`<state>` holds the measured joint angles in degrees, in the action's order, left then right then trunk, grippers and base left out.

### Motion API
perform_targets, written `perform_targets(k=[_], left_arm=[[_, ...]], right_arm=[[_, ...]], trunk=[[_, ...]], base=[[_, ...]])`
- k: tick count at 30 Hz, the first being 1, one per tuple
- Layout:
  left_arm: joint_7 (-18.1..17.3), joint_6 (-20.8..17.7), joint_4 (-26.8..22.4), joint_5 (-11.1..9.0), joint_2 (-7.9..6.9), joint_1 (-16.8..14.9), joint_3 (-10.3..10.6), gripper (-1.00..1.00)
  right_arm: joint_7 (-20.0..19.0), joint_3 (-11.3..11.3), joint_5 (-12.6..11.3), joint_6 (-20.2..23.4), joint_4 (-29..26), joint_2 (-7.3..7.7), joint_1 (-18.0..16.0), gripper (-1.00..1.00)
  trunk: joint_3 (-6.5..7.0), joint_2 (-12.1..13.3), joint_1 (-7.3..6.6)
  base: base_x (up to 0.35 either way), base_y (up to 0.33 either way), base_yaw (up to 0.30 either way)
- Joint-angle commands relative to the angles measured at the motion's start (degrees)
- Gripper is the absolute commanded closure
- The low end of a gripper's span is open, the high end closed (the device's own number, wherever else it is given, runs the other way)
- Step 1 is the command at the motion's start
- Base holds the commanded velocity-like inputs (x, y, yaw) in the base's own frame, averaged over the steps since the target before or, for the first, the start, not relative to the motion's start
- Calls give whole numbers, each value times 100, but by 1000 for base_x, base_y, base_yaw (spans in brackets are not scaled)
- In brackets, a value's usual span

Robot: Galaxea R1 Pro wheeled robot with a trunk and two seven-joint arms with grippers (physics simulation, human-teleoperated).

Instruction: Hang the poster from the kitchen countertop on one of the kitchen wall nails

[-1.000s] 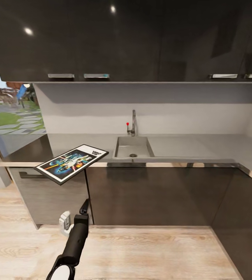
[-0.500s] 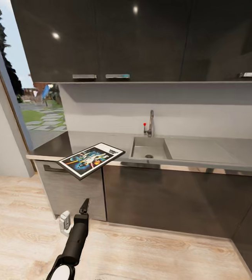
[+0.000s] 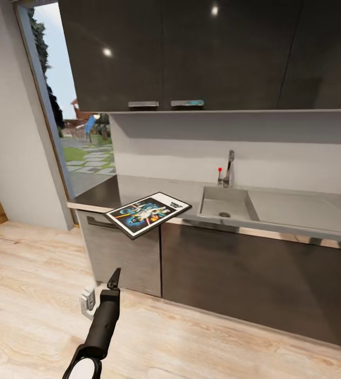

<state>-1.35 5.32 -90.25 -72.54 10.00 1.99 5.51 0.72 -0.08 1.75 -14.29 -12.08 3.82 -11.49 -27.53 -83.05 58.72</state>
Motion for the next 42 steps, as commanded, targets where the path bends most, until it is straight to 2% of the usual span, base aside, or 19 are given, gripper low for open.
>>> perform_targets(k=[1,10,26,27,28,30,33,42], left_arm=[[-14,22,-1,-60,0,-2,8,-100],[-14,22,-1,-59,0,-5,11,-100],[-14,22,-1,-59,0,-5,32,-100],[-14,22,-1,-59,0,-5,60,-100],[-14,25,-1,-57,0,-8,268,-100],[-14,34,-1,-54,0,-11,433,-100],[-14,44,-1,-48,0,-13,563,-100],[-14,48,-1,-43,0,-14,607,-100]], right_arm=[[7,-1,18,-16,3,1,-2,-100],[7,-2,18,-19,3,-1,-1,-100],[7,-1,18,-18,3,-3,-2,-100],[7,-1,18,-17,3,-3,-2,-100],[7,-1,18,-16,3,-3,-2,-100],[7,-2,18,-17,3,-2,-2,-100],[7,-3,18,-15,3,2,-2,-100],[7,-9,18,-20,3,1,-2,-100]], trunk=[[-4,-3,1],[-4,-3,1],[-4,-3,1],[-4,-3,1],[-4,-3,1],[-4,-3,1],[-4,-3,1],[-4,-3,1]], base=[[86,-66,148],[158,-130,87],[19,-16,245],[1,-1,145],[0,0,74],[0,-22,49],[0,-97,20],[-25,-134,3]])
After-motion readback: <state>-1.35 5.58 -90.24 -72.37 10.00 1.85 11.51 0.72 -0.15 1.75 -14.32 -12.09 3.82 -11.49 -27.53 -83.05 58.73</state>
